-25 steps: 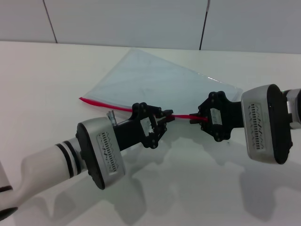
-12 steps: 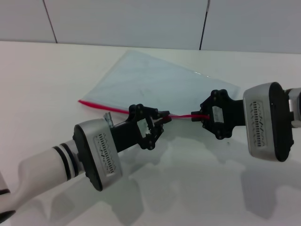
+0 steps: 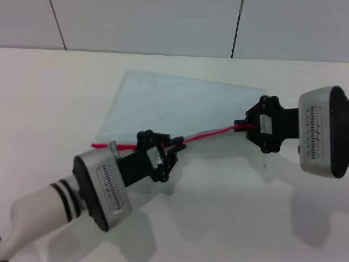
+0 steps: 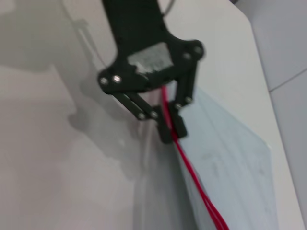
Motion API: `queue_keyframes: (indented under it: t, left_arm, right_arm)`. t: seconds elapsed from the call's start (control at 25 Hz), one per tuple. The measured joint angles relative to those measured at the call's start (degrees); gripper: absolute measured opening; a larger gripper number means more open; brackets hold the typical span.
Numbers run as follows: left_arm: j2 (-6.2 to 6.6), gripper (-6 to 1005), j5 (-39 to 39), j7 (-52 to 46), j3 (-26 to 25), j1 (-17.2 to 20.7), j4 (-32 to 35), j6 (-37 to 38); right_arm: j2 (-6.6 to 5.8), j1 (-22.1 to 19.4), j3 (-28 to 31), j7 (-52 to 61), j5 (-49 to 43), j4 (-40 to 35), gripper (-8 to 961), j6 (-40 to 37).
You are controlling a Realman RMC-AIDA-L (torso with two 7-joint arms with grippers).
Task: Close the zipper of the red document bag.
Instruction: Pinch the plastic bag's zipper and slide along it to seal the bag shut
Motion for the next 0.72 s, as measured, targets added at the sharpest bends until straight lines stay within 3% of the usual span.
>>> queue_keyframes:
  t: [0.48, 0.72]
  left_arm:
    - [0.05, 79, -5.6, 0.0, -0.1, 7.6, 0.0, 1.1]
    - [0.15, 79, -8.1, 0.0, -0.2, 9.3, 0.0, 2.6]
  right_arm:
    - [-0.06, -1.0, 7.3, 0.1, -0.4, 0.8, 133, 1.3]
    - [-0.08, -1.9, 8.5, 0.1, -0.4, 1.4, 137, 4.0]
